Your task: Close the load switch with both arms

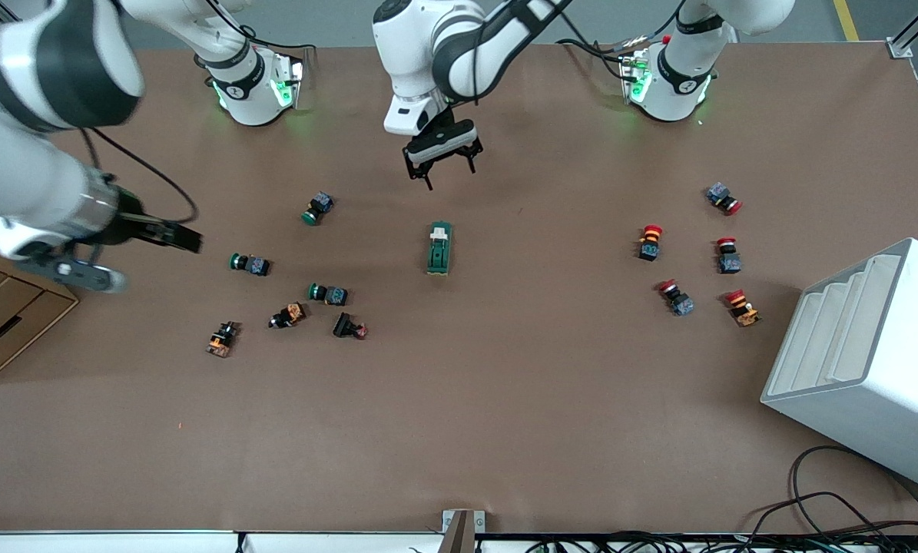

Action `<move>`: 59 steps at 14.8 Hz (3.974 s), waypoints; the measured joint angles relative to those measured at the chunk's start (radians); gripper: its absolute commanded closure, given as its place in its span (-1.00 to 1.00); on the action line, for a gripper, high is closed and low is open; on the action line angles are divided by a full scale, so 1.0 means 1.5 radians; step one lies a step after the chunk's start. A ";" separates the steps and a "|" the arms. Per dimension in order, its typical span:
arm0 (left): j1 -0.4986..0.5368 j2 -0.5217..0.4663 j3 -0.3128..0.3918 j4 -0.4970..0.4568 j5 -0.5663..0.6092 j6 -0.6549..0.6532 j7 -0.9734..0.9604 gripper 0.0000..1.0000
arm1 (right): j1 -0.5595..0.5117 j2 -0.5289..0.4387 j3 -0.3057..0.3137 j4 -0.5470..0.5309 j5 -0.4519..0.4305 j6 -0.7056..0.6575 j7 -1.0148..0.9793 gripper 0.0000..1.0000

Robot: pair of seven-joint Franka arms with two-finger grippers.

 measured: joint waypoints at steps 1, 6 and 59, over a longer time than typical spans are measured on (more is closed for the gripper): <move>-0.009 0.020 0.000 0.000 0.035 0.015 -0.039 -1.00 | 0.018 0.008 0.000 0.000 0.001 0.011 0.038 -1.00; -0.044 0.124 -0.001 -0.002 0.261 0.064 -0.255 -0.98 | 0.095 0.057 0.001 -0.001 0.002 0.080 0.206 -1.00; -0.081 0.238 0.007 -0.064 0.766 -0.083 -0.498 -0.98 | 0.438 0.286 0.000 -0.143 0.039 0.544 0.855 -1.00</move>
